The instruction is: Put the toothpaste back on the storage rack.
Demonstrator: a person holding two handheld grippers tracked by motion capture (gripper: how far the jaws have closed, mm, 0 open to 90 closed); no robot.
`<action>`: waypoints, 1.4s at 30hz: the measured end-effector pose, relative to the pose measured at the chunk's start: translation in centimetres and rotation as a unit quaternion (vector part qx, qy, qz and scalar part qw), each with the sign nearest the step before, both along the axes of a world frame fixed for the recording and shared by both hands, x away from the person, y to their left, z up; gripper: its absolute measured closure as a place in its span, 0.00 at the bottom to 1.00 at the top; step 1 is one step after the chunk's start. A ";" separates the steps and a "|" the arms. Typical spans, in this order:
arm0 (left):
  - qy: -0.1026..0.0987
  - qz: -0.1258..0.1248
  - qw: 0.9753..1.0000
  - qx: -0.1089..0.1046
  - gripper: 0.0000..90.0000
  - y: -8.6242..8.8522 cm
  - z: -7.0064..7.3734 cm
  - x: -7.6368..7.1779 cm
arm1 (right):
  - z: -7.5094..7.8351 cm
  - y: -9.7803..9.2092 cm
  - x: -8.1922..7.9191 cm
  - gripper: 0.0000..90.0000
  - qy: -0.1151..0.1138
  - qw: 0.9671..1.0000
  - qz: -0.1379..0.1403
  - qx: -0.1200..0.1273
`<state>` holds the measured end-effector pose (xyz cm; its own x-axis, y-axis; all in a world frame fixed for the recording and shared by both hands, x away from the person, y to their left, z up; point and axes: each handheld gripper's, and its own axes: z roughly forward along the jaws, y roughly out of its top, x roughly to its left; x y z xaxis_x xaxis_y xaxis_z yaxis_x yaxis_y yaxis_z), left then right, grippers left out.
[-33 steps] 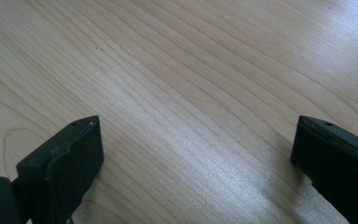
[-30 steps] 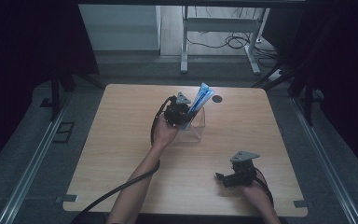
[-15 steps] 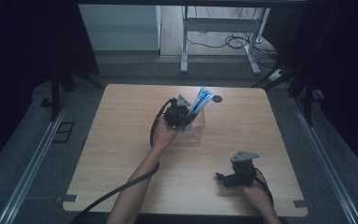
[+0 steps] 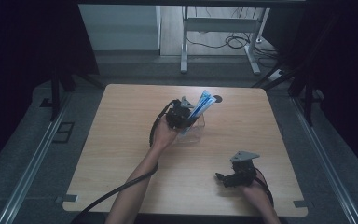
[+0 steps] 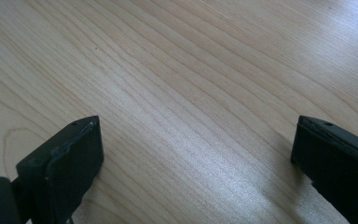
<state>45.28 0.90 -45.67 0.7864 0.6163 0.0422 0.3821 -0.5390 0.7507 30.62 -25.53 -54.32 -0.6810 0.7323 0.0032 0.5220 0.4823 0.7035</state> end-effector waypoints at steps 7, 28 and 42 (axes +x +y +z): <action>0.007 0.000 1.000 0.003 0.77 0.0 0.0 0.0 | 0.0 0.0 0.0 0.02 0.000 1.000 0.000 0.000; 0.003 0.008 1.000 -0.025 0.61 0.7 1.1 -0.4 | 0.0 0.0 0.0 0.02 0.000 1.000 0.001 -0.001; 0.008 0.013 0.999 -0.045 0.42 1.2 1.6 -1.1 | 0.0 0.0 0.0 0.02 0.000 1.000 0.001 -0.001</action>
<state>44.22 2.06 -44.04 0.7708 0.6366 -0.0264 0.4065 -0.4595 0.7897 30.62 -25.53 -54.32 -0.6817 0.7316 0.0014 0.5209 0.4841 0.7031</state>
